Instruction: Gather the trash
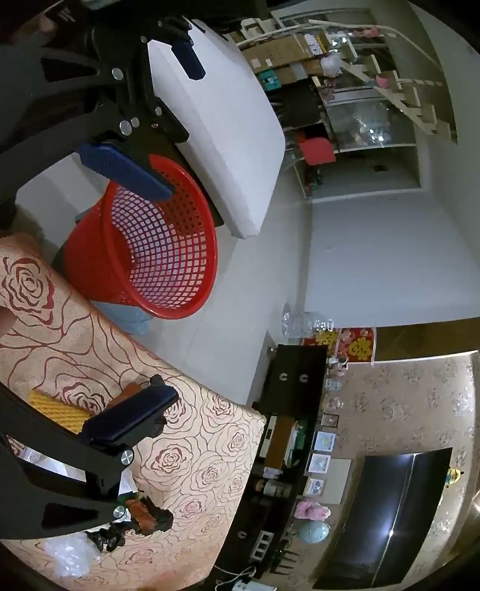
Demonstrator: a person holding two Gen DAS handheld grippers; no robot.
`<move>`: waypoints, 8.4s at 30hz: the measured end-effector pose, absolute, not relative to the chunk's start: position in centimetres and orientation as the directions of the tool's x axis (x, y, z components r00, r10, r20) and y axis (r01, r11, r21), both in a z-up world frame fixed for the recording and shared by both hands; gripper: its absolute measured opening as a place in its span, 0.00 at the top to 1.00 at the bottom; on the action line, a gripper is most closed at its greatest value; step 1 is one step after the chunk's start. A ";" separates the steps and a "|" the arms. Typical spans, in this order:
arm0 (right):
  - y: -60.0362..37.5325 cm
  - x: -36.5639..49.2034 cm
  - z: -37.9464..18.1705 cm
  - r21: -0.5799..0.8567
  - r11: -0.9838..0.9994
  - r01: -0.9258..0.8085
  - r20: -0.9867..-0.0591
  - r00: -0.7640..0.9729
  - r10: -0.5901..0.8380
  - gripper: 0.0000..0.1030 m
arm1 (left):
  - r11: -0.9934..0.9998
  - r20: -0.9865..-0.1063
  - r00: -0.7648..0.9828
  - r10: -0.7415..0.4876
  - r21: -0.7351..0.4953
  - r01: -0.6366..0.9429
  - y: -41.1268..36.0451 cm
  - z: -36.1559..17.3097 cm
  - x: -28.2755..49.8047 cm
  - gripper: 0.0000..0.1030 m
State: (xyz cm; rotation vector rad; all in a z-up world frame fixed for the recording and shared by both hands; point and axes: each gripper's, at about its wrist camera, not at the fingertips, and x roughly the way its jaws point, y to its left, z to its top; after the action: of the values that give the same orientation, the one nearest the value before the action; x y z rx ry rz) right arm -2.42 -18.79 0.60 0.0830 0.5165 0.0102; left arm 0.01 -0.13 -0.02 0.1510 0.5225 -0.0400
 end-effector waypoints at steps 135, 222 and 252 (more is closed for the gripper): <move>-40.5 -12.9 -2.1 0.198 0.809 0.553 -0.620 0.710 -0.333 0.06 | 0.809 -0.683 0.631 -0.367 0.101 0.580 -21.0 -4.0 4.1 0.08; -26.8 4.9 2.0 0.191 0.981 -0.018 -0.595 0.793 0.130 0.55 | 0.954 -0.659 0.710 -0.248 -0.037 0.298 -3.6 -1.4 11.2 0.44; -20.7 8.4 -1.5 0.270 0.957 -0.110 -0.665 0.697 0.268 0.26 | 0.938 -0.738 0.632 -0.237 -0.005 0.347 -3.0 -4.6 12.0 0.23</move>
State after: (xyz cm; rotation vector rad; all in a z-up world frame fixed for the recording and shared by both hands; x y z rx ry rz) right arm 8.41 -20.69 -1.46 0.2163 0.7724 0.2129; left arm 12.02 -3.02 -4.64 0.1427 0.8216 -0.3356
